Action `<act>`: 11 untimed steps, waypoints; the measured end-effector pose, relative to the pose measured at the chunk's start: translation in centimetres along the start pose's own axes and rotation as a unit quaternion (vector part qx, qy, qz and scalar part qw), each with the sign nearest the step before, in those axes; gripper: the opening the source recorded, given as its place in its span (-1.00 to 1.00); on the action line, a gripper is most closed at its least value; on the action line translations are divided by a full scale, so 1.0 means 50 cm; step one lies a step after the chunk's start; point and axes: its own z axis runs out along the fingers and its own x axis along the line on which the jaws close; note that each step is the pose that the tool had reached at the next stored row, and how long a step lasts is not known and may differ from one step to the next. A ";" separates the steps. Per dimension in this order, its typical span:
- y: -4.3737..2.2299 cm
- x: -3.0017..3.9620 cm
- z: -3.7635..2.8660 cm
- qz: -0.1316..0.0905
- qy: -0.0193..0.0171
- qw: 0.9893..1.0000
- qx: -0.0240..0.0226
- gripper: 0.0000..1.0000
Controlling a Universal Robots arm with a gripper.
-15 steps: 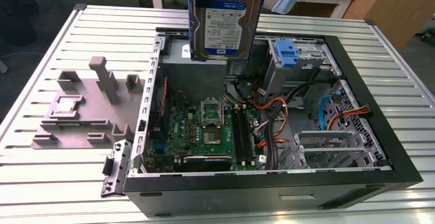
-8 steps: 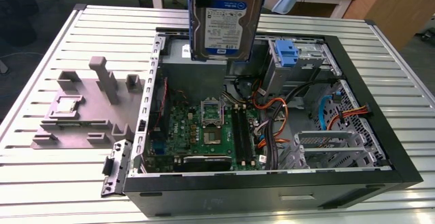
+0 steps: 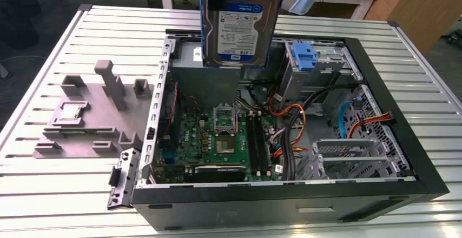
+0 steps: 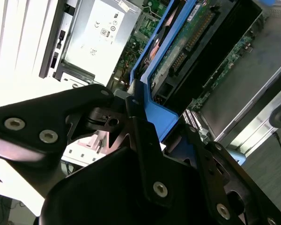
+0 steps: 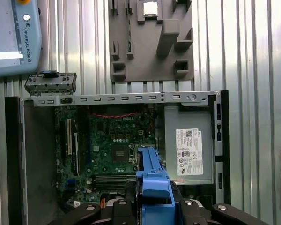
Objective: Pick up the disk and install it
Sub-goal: 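Pick up the disk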
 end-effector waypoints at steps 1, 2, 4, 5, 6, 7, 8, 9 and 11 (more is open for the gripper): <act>0.000 0.001 0.000 0.000 0.000 1.000 0.000 -0.26; 0.000 0.003 0.000 0.000 0.001 1.000 0.000 -0.26; -0.001 0.005 0.000 0.000 0.001 1.000 0.000 -0.26; -0.001 0.007 0.000 0.000 0.001 1.000 0.000 -0.26; -0.001 0.008 0.000 0.000 0.002 1.000 0.000 -0.26; -0.001 0.010 0.000 0.000 0.002 1.000 0.000 -0.26; -0.002 0.011 0.000 0.000 0.002 1.000 0.000 -0.26; -0.002 0.013 0.000 0.000 0.002 1.000 0.000 -0.26; -0.002 0.016 0.000 0.000 0.003 1.000 0.000 -0.26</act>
